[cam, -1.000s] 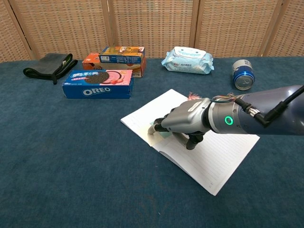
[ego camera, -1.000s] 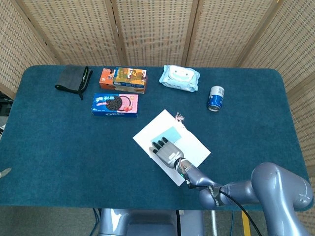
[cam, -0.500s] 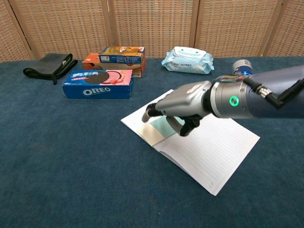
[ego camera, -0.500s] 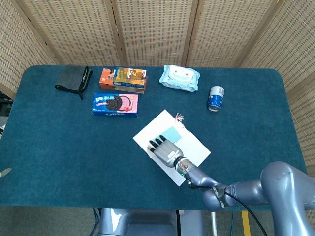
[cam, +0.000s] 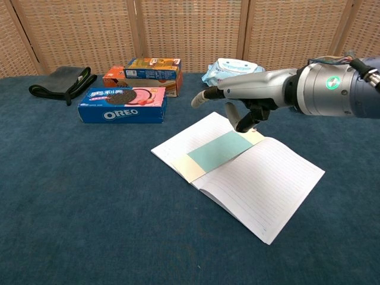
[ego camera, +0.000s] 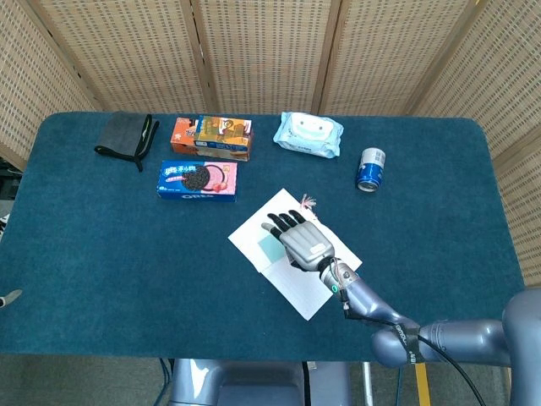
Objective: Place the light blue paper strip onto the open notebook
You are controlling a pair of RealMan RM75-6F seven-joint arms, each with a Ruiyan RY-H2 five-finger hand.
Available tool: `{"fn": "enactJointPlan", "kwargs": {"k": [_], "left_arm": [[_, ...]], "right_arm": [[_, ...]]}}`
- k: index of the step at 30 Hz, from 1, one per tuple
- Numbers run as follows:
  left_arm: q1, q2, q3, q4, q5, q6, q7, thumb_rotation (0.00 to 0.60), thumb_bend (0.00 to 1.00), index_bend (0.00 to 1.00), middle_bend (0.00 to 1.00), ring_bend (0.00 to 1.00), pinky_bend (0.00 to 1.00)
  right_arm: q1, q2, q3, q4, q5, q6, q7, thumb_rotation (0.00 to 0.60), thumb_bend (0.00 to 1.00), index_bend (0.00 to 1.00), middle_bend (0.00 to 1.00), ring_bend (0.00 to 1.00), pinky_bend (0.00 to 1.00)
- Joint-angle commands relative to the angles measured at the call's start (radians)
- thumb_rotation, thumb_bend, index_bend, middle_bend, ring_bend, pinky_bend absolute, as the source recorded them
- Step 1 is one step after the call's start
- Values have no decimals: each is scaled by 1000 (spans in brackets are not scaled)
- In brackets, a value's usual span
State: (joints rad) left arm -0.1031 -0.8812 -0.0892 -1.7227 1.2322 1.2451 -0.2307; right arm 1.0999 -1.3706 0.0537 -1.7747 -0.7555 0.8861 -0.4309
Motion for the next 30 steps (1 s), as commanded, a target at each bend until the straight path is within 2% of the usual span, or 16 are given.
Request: {"fn": "enactJointPlan", "kwargs": {"k": [1,5,7,13,24,30], "left_arm": [[0,-1,1,-4,1,3,6,600,0,0,0,0,0],[0,-3,1,-5,-5,1,12,600,0,0,0,0,0],[-2,-4,-2,-1,-15,-4,10,600,0,0,0,0,0],[-8,-5,-3,2,-22,-16,13,600,0,0,0,0,0],[-18,-9,-4,-6,-33,-27,39,600,0,0,0,0,0],[-19,-13,-3,-9,-37,-27,48,600,0,0,0,0,0]], "right_arm": [[-1,-4,-23,12,34,-53,1,600,1000,0,0,0,0],[11,-41,-42,64,86,-86,-23,600,1000,0,0,0,0],[17,-80,-48,136,142,-114,-22,600,1000,0,0,0,0],[20,-123,-51,240,188,-156,-12,600,1000,0,0,0,0],[27,-123,-71,282,197,-227,-8,600,1000,0,0,0,0],[41,-129,-66,315,163,-259,-2,600,1000,0,0,0,0]]}}
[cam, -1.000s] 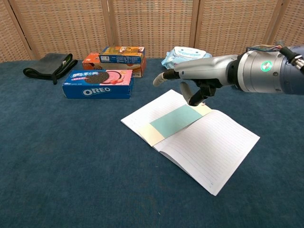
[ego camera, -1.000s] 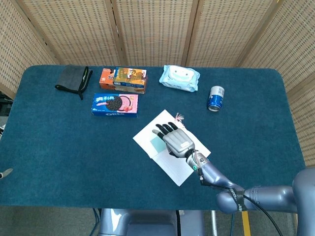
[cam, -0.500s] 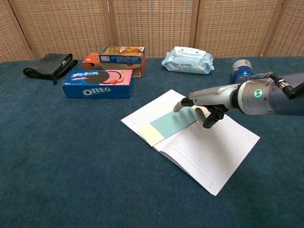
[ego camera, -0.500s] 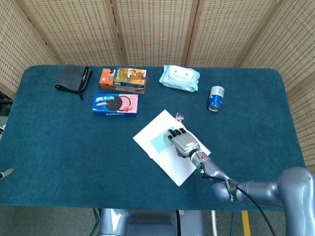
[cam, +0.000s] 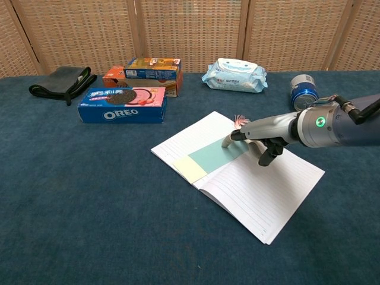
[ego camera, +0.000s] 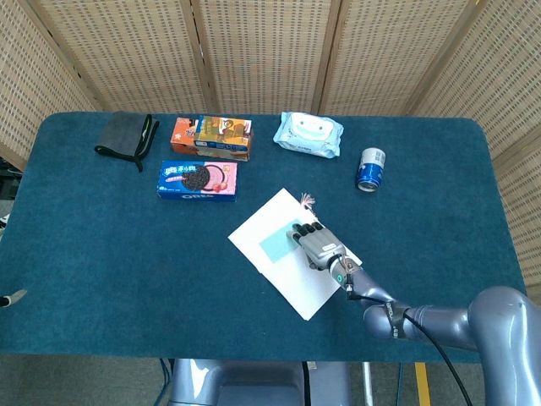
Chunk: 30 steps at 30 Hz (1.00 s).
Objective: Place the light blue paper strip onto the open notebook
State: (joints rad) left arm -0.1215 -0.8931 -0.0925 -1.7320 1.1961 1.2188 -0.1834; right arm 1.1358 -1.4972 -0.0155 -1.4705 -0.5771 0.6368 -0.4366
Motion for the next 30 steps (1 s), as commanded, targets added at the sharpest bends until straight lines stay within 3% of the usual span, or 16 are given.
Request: {"fn": "enactJointPlan", "kwargs": {"k": [1,12,30], "left_arm": [[-1,-1,0,0,-3,-2,2,600,0,0,0,0,0],[-5,-3,-2,-2,-13,-7,9,600,0,0,0,0,0],[-8,-5,-2,-8,-16,-6,23,600,0,0,0,0,0]], "right_arm": [[8,-3,4,17,-26,-14,3,600,1000,0,0,0,0],[36,-9,-4,46,-94,-35,-14,600,1000,0,0,0,0],[60,54,-83,15,-123,-37,-84,600,1000,0,0,0,0]]}}
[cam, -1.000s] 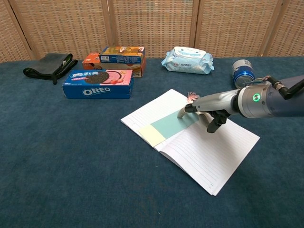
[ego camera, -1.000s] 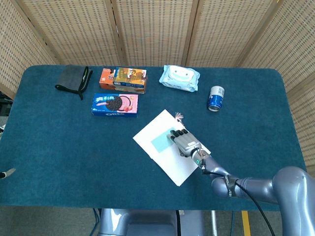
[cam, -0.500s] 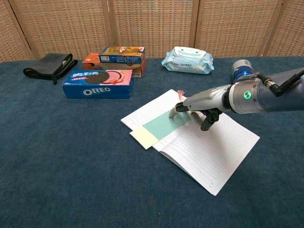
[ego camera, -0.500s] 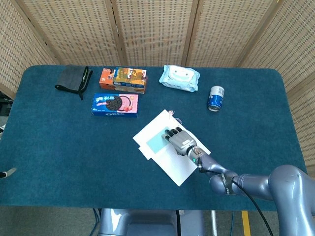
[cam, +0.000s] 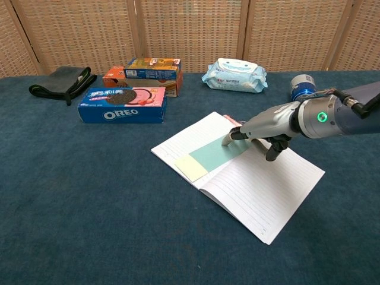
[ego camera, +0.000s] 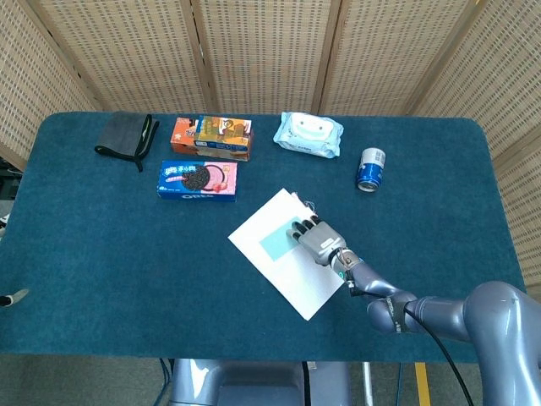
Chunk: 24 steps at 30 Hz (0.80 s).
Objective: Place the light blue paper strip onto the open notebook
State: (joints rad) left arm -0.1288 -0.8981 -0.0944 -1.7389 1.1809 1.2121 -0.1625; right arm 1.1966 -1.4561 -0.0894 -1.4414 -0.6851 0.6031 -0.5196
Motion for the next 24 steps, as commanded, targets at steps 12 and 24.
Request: {"fn": "enactJointPlan", "kwargs": {"k": [12,24], "left_arm": [[-1,-2,0,-7,-2,4,11,600,0,0,0,0,0],[-1,1,-1,1,-4,-3,-6,600,0,0,0,0,0]], "right_arm": [[-1,22,-21,-26,-67,2,-6,600,1000,0,0,0,0],[15,16,-19,-36,-52,18,-26,600,1000,0,0,0,0]]}}
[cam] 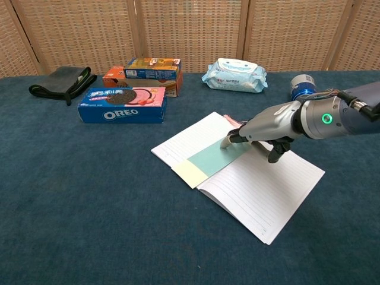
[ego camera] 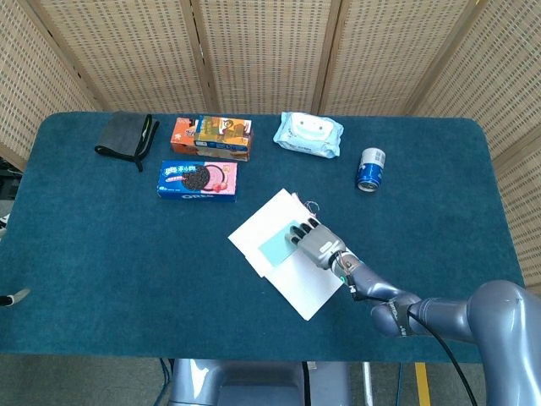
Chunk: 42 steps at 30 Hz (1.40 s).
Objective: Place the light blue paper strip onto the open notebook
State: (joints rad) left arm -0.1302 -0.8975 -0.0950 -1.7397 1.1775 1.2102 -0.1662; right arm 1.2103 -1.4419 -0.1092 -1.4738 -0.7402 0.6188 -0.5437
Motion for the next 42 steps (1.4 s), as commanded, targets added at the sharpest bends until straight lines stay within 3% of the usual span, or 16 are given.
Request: {"fn": "enactJointPlan", "kwargs": {"k": [1,12,26,31,34,35,37,39,41,42], "left_arm": [[0,1,0,2,0,-1,-4,600,0,0,0,0,0],[1,-2,2,1,3,2,2,600,0,0,0,0,0],[0,-3,2,-1,0,0,8,600,0,0,0,0,0],[0,1,2,1,6,0,-5,600,0,0,0,0,0],[4,3,2,7,20,5,-23,600,0,0,0,0,0],[5,3,3,9,25,7,-27,600,0,0,0,0,0],[9,1,3,15,39,19,-37,600,0,0,0,0,0],[14,-7,2,23,57,39,-47,600,0,0,0,0,0],[20,-15,2,31,71,60,-54,600,0,0,0,0,0],[25,-20,0,35,78,75,-56,600,0,0,0,0,0]], "right_arm": [[3,4,0,-6,4,3,-4,600,1000,0,0,0,0],[1,12,-8,-2,4,6,-3,600,1000,0,0,0,0],[-22,36,33,-31,-59,24,49,600,1000,0,0,0,0],[-63,129,111,-151,-114,84,154,600,1000,0,0,0,0],[-152,231,164,-264,-250,224,261,600,995,0,0,0,0],[-189,253,169,-285,-305,284,288,600,924,0,0,0,0],[-278,287,164,-301,-432,428,348,600,636,0,0,0,0],[-364,300,147,-286,-534,566,399,600,227,0,0,0,0],[-435,297,131,-254,-597,667,448,600,51,0,0,0,0],[-483,297,120,-234,-609,724,478,600,10,0,0,0,0]]}}
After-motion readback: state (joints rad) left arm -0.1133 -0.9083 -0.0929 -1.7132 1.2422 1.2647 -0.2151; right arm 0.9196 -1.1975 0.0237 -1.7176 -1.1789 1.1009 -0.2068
